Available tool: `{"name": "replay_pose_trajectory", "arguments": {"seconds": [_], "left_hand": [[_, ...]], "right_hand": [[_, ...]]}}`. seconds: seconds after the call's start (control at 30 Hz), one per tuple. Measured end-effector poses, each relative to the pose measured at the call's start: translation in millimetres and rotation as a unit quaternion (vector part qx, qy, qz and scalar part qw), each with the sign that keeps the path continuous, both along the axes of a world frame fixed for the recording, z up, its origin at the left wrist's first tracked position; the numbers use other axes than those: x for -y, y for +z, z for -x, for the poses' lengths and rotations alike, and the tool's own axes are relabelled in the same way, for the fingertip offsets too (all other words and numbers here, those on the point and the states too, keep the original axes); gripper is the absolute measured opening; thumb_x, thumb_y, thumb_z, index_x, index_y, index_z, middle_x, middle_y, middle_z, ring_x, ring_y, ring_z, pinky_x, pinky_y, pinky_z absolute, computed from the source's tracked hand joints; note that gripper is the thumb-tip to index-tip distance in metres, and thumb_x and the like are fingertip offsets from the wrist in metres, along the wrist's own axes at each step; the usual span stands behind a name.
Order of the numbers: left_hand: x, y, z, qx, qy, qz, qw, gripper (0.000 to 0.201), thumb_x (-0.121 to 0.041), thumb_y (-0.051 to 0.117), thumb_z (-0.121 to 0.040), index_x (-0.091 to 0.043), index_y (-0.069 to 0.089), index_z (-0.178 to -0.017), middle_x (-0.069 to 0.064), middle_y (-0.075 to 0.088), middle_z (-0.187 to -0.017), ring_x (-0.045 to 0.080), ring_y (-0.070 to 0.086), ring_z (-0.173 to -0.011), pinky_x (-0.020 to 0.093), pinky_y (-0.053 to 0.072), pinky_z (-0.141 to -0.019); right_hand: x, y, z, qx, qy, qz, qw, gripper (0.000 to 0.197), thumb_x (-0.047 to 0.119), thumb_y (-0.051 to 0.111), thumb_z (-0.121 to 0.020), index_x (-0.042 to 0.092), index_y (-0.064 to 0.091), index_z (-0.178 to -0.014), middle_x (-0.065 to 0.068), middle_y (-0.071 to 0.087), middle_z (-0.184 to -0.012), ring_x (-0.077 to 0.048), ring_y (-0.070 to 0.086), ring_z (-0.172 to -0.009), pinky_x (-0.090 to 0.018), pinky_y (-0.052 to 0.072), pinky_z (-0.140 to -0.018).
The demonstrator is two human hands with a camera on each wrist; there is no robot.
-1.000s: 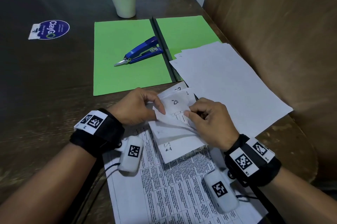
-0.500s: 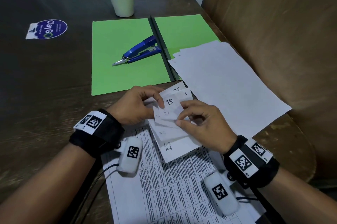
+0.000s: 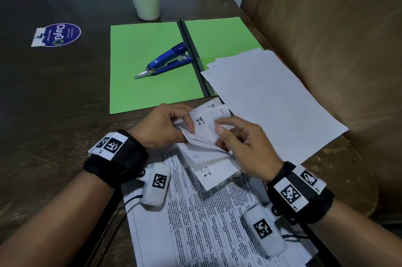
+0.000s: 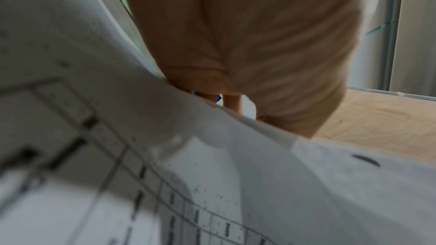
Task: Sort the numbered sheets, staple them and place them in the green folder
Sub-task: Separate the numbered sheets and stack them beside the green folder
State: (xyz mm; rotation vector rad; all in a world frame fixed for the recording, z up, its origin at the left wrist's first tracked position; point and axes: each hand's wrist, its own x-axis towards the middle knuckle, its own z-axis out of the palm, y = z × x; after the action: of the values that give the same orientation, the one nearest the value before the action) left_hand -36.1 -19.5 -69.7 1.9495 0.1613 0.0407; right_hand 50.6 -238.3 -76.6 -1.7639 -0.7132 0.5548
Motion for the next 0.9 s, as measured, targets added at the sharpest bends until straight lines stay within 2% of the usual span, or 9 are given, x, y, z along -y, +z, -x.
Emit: {"name": "replay_pose_trajectory", "arguments": {"seconds": [0.07,0.13,0.17,0.3,0.43,0.53,0.67,0.8,0.9], "left_hand": [[-1.6,0.0,0.1,-0.001,-0.004,-0.005,1.0,0.029,0.013,0.083,-0.069,-0.013,0.072,-0.071,0.01,0.072,-0.112,0.019,0.07,-0.099,0.03,0.059,-0.088],[-1.7,-0.5,0.1,-0.001,-0.004,-0.004,1.0,0.029,0.012,0.084,-0.068,-0.013,0.072,-0.071,0.013,0.072,-0.109,0.023,0.07,-0.099,0.036,0.058,-0.091],[-1.3,-0.5,0.2,-0.001,-0.003,-0.004,1.0,0.029,0.013,0.085,-0.068,-0.014,0.072,-0.071,0.015,0.071,-0.108,0.026,0.07,-0.099,0.039,0.057,-0.091],[-1.5,-1.0,0.3,-0.007,-0.001,-0.006,1.0,0.027,0.013,0.085,-0.067,-0.011,0.072,-0.072,0.016,0.071,-0.108,0.025,0.069,-0.099,0.038,0.057,-0.092],[-0.1,-1.0,-0.2,-0.002,-0.002,-0.008,1.0,0.029,0.01,0.086,-0.067,-0.015,0.072,-0.07,0.017,0.071,-0.106,0.027,0.069,-0.098,0.04,0.056,-0.091],[-1.2,-1.6,-0.1,-0.006,-0.003,-0.009,1.0,0.03,0.012,0.085,-0.067,-0.015,0.072,-0.069,0.017,0.071,-0.104,0.03,0.069,-0.097,0.043,0.057,-0.09],[-0.8,-1.1,-0.6,-0.011,0.0,-0.008,1.0,0.033,0.015,0.083,-0.067,-0.015,0.071,-0.067,0.015,0.071,-0.105,0.025,0.069,-0.097,0.041,0.057,-0.09],[-1.7,-1.8,-0.2,-0.013,0.002,0.0,1.0,0.037,0.012,0.085,-0.068,-0.022,0.073,-0.066,0.014,0.072,-0.106,0.027,0.07,-0.097,0.043,0.057,-0.091],[-2.3,-2.8,-0.7,-0.005,0.005,0.005,1.0,0.031,0.01,0.085,-0.068,-0.018,0.072,-0.068,0.014,0.072,-0.105,0.028,0.07,-0.096,0.041,0.059,-0.089]], "right_hand": [[-0.3,-3.8,-2.0,0.005,-0.01,0.012,1.0,0.027,0.022,0.068,-0.093,0.019,0.066,-0.12,-0.011,0.071,-0.074,-0.002,0.067,-0.068,-0.014,0.047,-0.069],[-0.8,-6.9,-2.3,0.029,-0.013,0.025,0.999,0.026,0.019,0.074,-0.089,0.022,0.07,-0.114,-0.015,0.068,-0.076,-0.01,0.061,-0.066,-0.019,0.05,-0.072],[-0.7,-7.6,-2.1,0.036,-0.013,0.025,0.999,0.024,0.019,0.076,-0.087,0.024,0.071,-0.11,-0.013,0.067,-0.076,-0.014,0.059,-0.066,-0.022,0.051,-0.072],[0.3,-10.5,-3.2,0.073,-0.021,0.01,0.997,0.024,0.016,0.082,-0.081,0.023,0.075,-0.103,0.002,0.065,-0.074,-0.008,0.054,-0.063,-0.021,0.048,-0.066],[-0.9,-9.0,-4.4,0.139,-0.03,0.006,0.99,0.023,0.016,0.086,-0.075,0.022,0.076,-0.094,0.003,0.066,-0.079,-0.012,0.057,-0.067,-0.017,0.046,-0.065],[-6.3,-8.0,-4.3,0.177,-0.018,0.024,0.984,0.016,0.019,0.086,-0.074,0.024,0.074,-0.083,0.009,0.066,-0.077,-0.007,0.058,-0.067,-0.021,0.049,-0.065],[-11.4,-8.9,-5.3,0.221,-0.002,0.027,0.975,0.016,0.02,0.081,-0.077,0.018,0.068,-0.07,0.006,0.064,-0.07,-0.011,0.058,-0.064,-0.036,0.052,-0.061],[-10.1,-8.5,-6.0,0.27,0.013,0.027,0.962,0.015,0.02,0.073,-0.081,0.013,0.064,-0.07,0.003,0.059,-0.068,-0.016,0.054,-0.062,-0.039,0.05,-0.059],[-8.6,-6.5,-7.7,0.27,0.008,0.019,0.963,0.014,0.015,0.072,-0.083,0.012,0.063,-0.072,0.002,0.058,-0.067,-0.018,0.053,-0.061,-0.038,0.048,-0.057]]}}
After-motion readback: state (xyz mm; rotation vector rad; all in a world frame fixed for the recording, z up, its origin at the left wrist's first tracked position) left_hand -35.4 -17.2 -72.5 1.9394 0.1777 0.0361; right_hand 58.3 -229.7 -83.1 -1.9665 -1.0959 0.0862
